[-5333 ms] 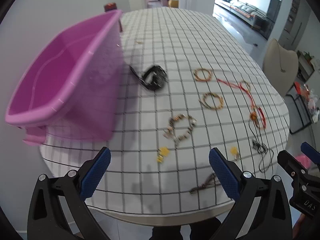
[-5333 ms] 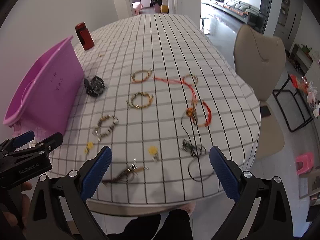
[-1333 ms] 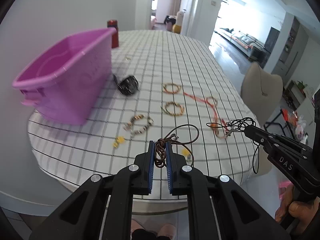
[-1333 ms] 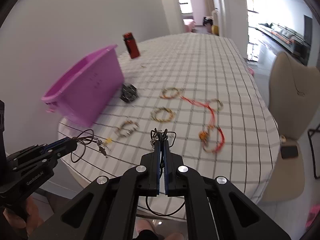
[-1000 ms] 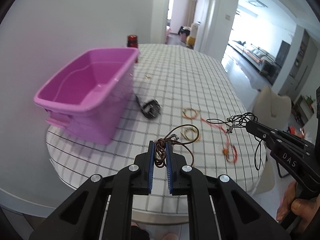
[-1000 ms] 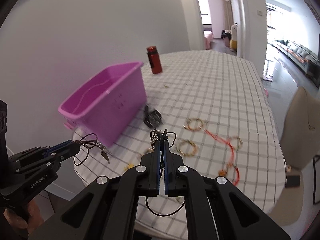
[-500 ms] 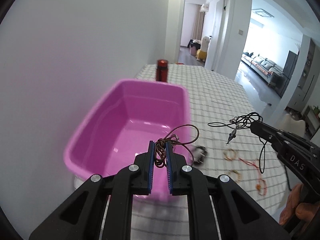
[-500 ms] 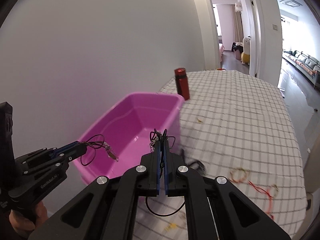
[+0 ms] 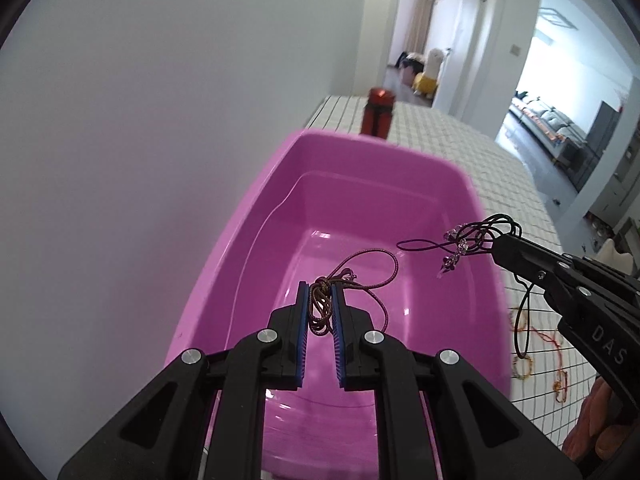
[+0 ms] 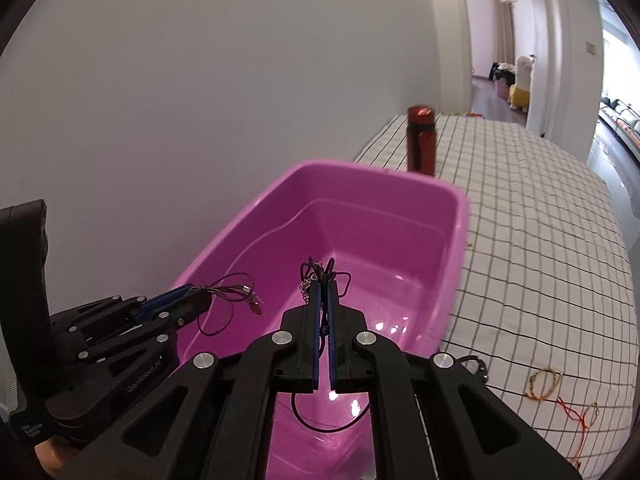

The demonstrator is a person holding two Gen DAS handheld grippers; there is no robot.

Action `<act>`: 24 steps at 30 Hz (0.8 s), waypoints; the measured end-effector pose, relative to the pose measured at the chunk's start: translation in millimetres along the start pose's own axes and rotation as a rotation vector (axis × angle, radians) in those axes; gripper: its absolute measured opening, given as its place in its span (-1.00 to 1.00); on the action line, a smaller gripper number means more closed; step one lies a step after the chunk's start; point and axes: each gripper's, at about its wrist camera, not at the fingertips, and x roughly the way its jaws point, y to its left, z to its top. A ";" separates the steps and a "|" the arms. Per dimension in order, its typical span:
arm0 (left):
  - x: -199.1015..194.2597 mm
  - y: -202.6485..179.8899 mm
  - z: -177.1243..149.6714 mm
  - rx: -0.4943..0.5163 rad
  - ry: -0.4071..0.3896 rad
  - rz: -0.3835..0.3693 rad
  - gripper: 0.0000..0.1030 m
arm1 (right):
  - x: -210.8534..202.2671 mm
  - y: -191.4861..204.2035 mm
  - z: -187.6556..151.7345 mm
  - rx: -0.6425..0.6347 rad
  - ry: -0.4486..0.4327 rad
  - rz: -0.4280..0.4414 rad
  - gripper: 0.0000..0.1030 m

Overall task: Organize jewelry
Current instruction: 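Open both tools to drop the necklaces into the pink bin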

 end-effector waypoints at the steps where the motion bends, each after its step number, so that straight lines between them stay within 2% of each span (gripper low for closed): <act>1: 7.2 2.8 -1.1 -0.008 0.016 0.008 -0.77 | 7.4 0.2 -1.0 -0.006 0.016 0.002 -0.94; 5: 28.2 9.3 -5.7 -0.038 0.078 0.035 -0.71 | 37.7 0.4 1.7 -0.010 0.092 0.003 -0.93; 6: 31.0 10.9 -6.2 -0.049 0.085 0.037 -0.52 | 43.6 0.8 2.3 -0.020 0.107 0.006 -0.81; 7: 32.8 12.8 -5.5 -0.056 0.085 0.039 -0.20 | 49.3 1.0 2.5 -0.033 0.120 0.002 -0.64; 8: 32.8 14.1 -5.2 -0.064 0.078 0.043 -0.03 | 53.0 -0.3 1.7 -0.041 0.126 -0.003 -0.33; 9: 31.6 15.7 -4.5 -0.071 0.065 0.053 0.32 | 53.0 -0.1 2.4 -0.045 0.124 -0.005 -0.29; 10: 28.7 16.7 -3.2 -0.075 0.051 0.058 0.41 | 53.7 -1.6 2.7 -0.045 0.123 -0.008 -0.29; 12: 27.3 17.1 -2.1 -0.069 0.044 0.072 0.44 | 52.1 -3.1 2.8 -0.043 0.122 -0.019 -0.29; 15: 26.5 18.6 -3.2 -0.071 0.058 0.094 0.59 | 49.1 -4.7 0.9 -0.030 0.127 -0.032 -0.29; 19: 24.3 23.8 -6.2 -0.101 0.075 0.096 0.63 | 43.5 -5.4 -0.7 -0.019 0.125 -0.045 -0.19; 24: 20.4 23.2 -9.3 -0.093 0.078 0.116 0.70 | 39.2 -7.1 -3.0 -0.014 0.121 -0.049 -0.17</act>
